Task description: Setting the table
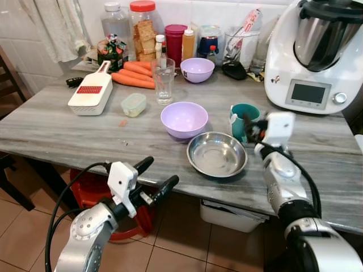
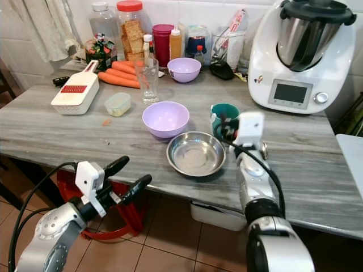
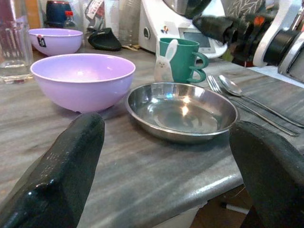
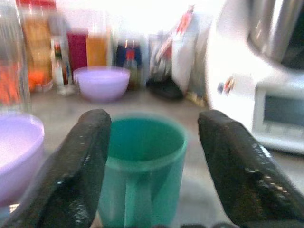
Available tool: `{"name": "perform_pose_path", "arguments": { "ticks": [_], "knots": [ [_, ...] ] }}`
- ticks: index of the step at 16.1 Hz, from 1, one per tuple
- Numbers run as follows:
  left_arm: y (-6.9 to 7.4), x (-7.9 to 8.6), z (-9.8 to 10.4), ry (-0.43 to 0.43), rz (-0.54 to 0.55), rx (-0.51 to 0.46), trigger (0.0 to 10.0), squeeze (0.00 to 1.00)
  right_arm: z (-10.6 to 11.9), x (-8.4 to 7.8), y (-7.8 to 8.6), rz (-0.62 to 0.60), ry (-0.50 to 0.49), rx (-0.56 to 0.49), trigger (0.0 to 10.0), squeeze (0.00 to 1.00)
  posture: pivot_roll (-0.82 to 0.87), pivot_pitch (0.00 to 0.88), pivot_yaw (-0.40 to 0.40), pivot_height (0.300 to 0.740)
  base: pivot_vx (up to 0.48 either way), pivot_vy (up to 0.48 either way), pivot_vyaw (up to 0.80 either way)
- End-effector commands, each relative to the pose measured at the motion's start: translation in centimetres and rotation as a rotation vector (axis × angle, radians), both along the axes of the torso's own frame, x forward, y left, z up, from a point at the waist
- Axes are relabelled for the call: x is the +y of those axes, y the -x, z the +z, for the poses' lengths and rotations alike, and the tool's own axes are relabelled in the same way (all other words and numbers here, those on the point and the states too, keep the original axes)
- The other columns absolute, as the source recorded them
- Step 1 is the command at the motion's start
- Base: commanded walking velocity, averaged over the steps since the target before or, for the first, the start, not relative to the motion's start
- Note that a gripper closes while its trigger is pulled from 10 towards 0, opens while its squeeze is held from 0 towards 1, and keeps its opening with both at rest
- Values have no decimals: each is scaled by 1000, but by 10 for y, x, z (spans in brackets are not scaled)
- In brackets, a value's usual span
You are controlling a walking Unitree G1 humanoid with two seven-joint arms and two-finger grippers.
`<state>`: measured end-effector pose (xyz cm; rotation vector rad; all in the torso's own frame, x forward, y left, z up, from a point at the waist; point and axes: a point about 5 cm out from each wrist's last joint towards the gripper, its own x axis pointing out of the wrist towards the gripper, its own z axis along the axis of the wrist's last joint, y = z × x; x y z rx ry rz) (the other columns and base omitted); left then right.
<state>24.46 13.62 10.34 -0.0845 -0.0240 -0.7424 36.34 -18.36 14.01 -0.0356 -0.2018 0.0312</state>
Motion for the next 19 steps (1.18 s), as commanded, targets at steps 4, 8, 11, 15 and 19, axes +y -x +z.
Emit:
{"name": "perform_pose_path", "arguments": {
  "ticks": [4,8,11,15,19],
  "knots": [
    [-5,-3,-2,11,-7,-6,10000,0,1,12,37,-43,-38,-107,10000,1000,-10,0,24,740,0,0,0],
    [-16,-6,-4,25,27,-20,10000,0,-4,17,71,-92,-11,-109,10000,1000,-46,0,44,740,0,0,0],
    [-26,-5,-7,45,108,-16,10000,0,-7,12,94,-139,20,-77,10000,1000,-82,0,51,740,0,0,0],
    [-37,4,-14,30,263,-6,10000,0,-6,10,105,-140,79,-36,10000,0,-89,0,38,740,0,0,0],
    [-47,10,-16,3,388,6,10000,0,-3,23,100,-43,136,-29,10000,0,-77,0,23,740,0,0,800]
  ]
}}
